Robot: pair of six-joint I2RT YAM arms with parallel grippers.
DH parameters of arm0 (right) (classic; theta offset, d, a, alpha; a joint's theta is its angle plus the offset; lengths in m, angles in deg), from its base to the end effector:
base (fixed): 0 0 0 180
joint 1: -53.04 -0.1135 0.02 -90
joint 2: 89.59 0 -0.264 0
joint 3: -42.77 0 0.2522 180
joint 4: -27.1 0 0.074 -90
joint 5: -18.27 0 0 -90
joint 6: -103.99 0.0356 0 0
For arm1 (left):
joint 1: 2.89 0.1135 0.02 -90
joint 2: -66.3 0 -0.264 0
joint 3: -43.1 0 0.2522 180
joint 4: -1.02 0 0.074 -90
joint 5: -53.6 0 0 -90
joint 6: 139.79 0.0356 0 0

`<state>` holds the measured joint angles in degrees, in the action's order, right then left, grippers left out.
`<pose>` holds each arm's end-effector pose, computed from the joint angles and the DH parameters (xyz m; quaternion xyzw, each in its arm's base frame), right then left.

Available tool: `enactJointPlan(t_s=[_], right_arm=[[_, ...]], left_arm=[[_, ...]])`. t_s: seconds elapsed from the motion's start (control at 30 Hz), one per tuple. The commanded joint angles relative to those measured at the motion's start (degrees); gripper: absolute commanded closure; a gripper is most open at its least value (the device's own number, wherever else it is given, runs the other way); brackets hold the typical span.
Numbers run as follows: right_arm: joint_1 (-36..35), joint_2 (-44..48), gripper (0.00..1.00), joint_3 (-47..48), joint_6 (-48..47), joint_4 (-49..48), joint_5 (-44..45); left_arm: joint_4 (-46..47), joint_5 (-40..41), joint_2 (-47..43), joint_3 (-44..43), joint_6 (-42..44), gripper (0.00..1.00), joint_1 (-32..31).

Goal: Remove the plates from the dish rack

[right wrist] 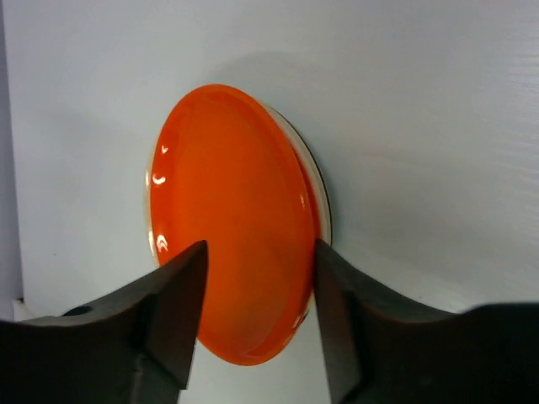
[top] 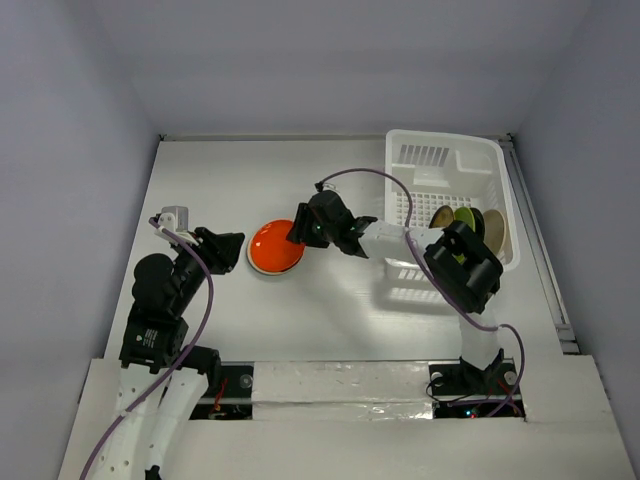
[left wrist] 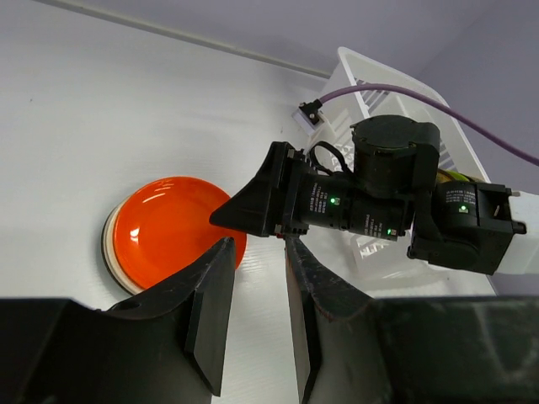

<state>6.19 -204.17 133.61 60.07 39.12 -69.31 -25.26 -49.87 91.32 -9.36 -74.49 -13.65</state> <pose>0.3086 0.3270 0.1880 0.0036 0.8899 0.3175 0.3275 0.1097 -0.0293 0.3436 -0.0012 0.7001 -0.2942 0.6506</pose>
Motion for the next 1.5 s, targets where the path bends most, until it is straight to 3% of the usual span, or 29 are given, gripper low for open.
enactJointPlan(t_s=[0.0,0.13,0.23,0.3,0.33,0.37,0.43,0.47,0.67,0.73,0.77,0.83,0.87,0.93,1.07,1.47], right_arm=[[0.0,3.0,0.38,0.5,-0.8,-1.8,0.9],[0.0,8.3,0.15,0.1,-4.2,1.9,4.3],[0.0,13.1,0.14,0.2,-7.8,8.2,8.7],[0.0,15.7,0.19,-0.5,-9.5,12.3,13.6],[0.0,19.1,0.26,-1.4,-10.0,13.2,17.1],[0.0,21.2,0.57,-2.2,-11.0,14.0,19.0],[0.7,28.1,0.89,-5.0,-11.4,18.1,26.3],[2.4,30.4,1.00,-5.9,-11.9,19.5,28.2],[16.8,47.1,1.00,-14.4,-14.4,29.9,31.2],[20.1,48.7,0.95,-14.5,-15.0,34.7,32.7],[20.7,49.3,0.80,-14.6,-15.7,36.0,35.1],[22.1,49.6,0.66,-14.2,-16.1,39.8,34.8],[22.8,49.5,0.53,-14.1,-16.6,40.5,36.2],[24.5,48.8,0.48,-14.3,-17.1,42.6,36.8],[29.2,47.3,0.48,-15.1,-20.2,41.3,33.4],[29.7,39.3,0.58,-14.4,-20.8,38.2,30.1]], left_arm=[[1.6,-0.1,0.3,-0.6,0.2,0.73,0.3],[1.7,-0.1,0.3,-0.6,0.3,0.73,0.3],[1.7,-0.1,0.2,-0.6,0.2,0.73,0.3],[1.7,-0.1,0.2,-0.6,0.3,0.73,0.3],[1.7,0.0,0.2,-0.6,0.2,0.73,0.3],[1.6,0.0,0.1,-0.6,0.3,0.73,0.3],[1.7,-0.1,-0.1,-0.6,0.3,0.73,0.3],[1.7,-0.1,-0.1,-0.6,0.3,0.73,0.3],[1.9,-0.1,-0.5,-0.6,0.3,0.74,-0.2],[1.9,-0.1,-0.8,-0.5,0.3,0.74,-0.2],[1.8,0.0,-0.8,-0.5,0.3,0.74,-0.7],[2.0,-0.1,-0.8,-0.5,0.2,0.74,-0.7],[2.0,-0.1,-0.8,-0.5,0.2,0.74,-0.7],[2.0,-0.1,-1.0,-0.5,0.3,0.74,-0.7],[2.0,0.0,-1.4,-0.4,0.2,0.73,-0.7],[2.0,-0.1,-1.8,-0.4,0.2,0.73,-1.3]])
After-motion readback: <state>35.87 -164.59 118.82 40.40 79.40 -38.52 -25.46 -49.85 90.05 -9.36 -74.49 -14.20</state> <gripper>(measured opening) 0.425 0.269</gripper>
